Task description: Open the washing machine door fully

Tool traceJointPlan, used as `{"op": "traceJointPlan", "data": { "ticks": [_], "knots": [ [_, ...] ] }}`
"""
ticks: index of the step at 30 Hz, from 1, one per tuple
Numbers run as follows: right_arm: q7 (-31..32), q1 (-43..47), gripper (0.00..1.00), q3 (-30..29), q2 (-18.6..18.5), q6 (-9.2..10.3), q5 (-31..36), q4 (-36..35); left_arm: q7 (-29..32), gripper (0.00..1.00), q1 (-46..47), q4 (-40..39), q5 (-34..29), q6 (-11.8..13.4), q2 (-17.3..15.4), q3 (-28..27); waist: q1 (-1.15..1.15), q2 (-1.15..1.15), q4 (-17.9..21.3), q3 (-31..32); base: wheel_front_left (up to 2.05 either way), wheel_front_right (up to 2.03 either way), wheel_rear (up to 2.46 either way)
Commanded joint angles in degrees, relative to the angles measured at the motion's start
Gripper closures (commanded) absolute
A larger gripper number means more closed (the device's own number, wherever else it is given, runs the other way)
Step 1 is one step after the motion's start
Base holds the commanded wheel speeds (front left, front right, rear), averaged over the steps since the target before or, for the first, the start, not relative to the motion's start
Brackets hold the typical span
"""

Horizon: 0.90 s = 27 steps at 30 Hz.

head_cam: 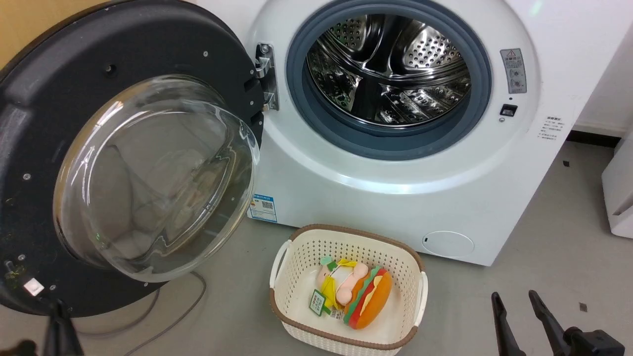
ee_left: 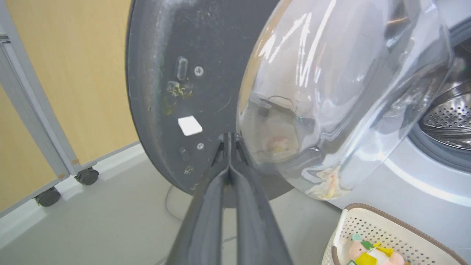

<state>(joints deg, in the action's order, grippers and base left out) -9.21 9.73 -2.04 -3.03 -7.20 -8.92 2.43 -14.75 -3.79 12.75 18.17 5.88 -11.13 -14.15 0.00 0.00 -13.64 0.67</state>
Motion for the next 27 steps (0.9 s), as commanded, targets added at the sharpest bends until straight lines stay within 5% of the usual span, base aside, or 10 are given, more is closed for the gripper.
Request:
{"op": "traceJointPlan", "data": {
  "ticks": [1, 2, 3, 5, 6, 16, 27],
  "knots": [
    [-0.29, -0.72, 0.0, 0.06, 0.15, -0.29, -0.07, 0.16, -0.24, 1.0, -1.06, -0.52, -0.42, -0.02, 0.57, 0.2, 0.0, 0.0, -0.14, 0.19, 0.0, 0.0, 0.0],
    [-0.3, -0.7, 0.0, 0.13, 0.15, -0.29, -0.05, 0.26, -0.24, 1.0, -2.37, -1.81, -0.9, -0.03, 1.56, 0.47, 0.0, 0.0, -0.23, 0.36, 0.0, 0.0, 0.0],
    [-0.3, -0.68, 0.0, 0.21, 0.15, -0.29, -0.03, 0.35, -0.24, 0.81, -3.62, -3.04, -1.39, 0.05, 2.42, 0.66, 0.0, 0.0, -0.28, 0.55, 0.0, 0.0, 0.0],
    [-0.29, -0.6, 0.0, 0.33, 0.15, -0.29, 0.01, 0.52, -0.24, 0.19, -5.92, -4.9, -2.14, -0.02, 3.79, 1.35, 0.0, 0.0, -0.34, 0.86, 0.0, 0.0, 0.0],
    [-0.28, -0.6, 0.0, 0.36, 0.15, -0.29, 0.05, 0.55, -0.24, 0.0, -6.78, -5.78, -2.52, -0.09, 4.23, 1.78, 0.0, 0.0, -0.38, 0.92, 0.0, 0.0, 0.0],
    [-0.15, -0.81, 0.0, 0.73, 0.15, -0.29, 0.85, 0.15, -0.24, 0.0, -9.83, -12.65, -6.99, -0.49, 6.36, 8.6, 0.0, 0.0, 0.83, 0.97, 0.0, 0.0, 0.0],
    [1.27, -1.21, 0.0, 1.19, 0.15, -0.29, 3.56, -0.96, 1.8, 0.0, -6.9, -12.15, -10.99, -2.8, 5.93, 16.36, 0.0, 0.0, 7.93, 1.99, 0.0, 0.0, 0.0]
  ]
}}
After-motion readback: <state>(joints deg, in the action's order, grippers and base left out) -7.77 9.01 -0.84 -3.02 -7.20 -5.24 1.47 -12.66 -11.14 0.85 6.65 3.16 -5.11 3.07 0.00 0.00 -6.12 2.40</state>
